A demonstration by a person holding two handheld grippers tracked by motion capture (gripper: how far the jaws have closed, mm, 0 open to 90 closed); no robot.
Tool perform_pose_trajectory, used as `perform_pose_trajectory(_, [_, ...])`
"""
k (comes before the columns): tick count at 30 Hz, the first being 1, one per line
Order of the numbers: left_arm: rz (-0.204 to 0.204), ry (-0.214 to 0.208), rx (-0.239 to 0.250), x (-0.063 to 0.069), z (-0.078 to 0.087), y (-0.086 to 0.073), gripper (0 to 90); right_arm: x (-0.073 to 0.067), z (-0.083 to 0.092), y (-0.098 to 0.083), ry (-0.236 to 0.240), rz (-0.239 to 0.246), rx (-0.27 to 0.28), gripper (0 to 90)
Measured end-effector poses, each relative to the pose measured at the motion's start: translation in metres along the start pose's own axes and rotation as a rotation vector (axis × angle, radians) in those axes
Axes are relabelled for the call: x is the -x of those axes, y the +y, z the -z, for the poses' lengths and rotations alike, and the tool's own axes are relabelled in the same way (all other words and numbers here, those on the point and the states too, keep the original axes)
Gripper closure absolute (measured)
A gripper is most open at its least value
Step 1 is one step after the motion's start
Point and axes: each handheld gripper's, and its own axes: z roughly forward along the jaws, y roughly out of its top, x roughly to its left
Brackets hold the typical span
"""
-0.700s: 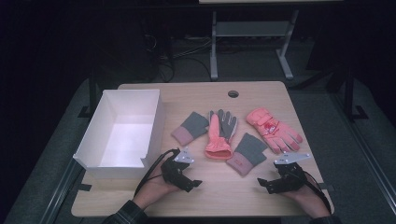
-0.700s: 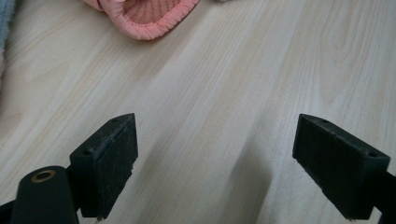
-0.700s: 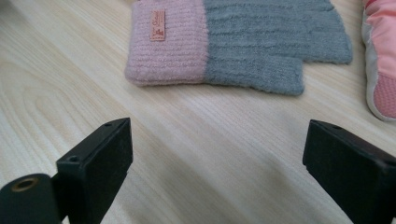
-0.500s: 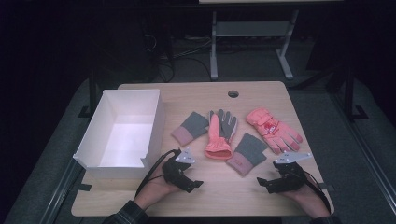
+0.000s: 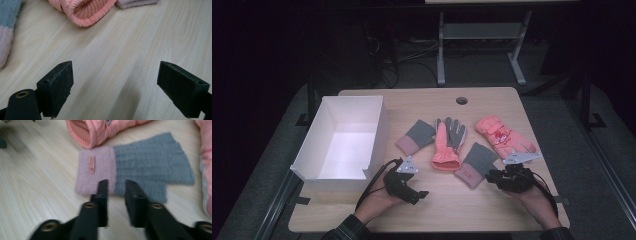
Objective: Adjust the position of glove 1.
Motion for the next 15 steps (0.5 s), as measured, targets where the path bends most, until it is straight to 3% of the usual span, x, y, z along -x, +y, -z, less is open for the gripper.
perform_pose_trajectory(2, [-0.003, 0.008, -0.002, 0.000, -0.001, 0.001, 12.7, 0.001, -0.003, 0.005, -0.004, 0.020, -0.008, 87.5])
perform_pose_trajectory(4, [-0.008, -0.001, -0.005, 0.002, -0.001, 0.001, 12.6, 0.002, -0.005, 0.008, -0.006, 0.029, -0.013, 90.0])
perform_pose_trajectory(7, [-0.003, -0.012, 0.000, 0.003, -0.002, 0.000, 12.6, 0.005, -0.011, 0.014, -0.001, 0.032, -0.020, 90.0])
perform_pose_trajectory(9, [-0.026, -0.023, -0.005, 0.004, -0.003, 0.001, 12.6, 0.008, -0.016, 0.018, -0.021, 0.034, -0.010, 90.0])
perform_pose_trajectory(12, [-0.018, -0.055, -0.030, 0.005, -0.004, 0.006, 12.6, 0.013, -0.020, 0.023, -0.037, 0.032, 0.013, 90.0])
perform_pose_trajectory(13, [-0.004, -0.055, -0.013, 0.007, -0.005, 0.007, 12.6, 0.015, -0.021, 0.025, -0.035, 0.027, 0.014, 89.7])
perform_pose_trajectory(15, [-0.014, -0.043, -0.006, 0.006, -0.003, 0.007, 12.6, 0.018, -0.025, 0.029, -0.044, 0.032, 0.015, 89.6])
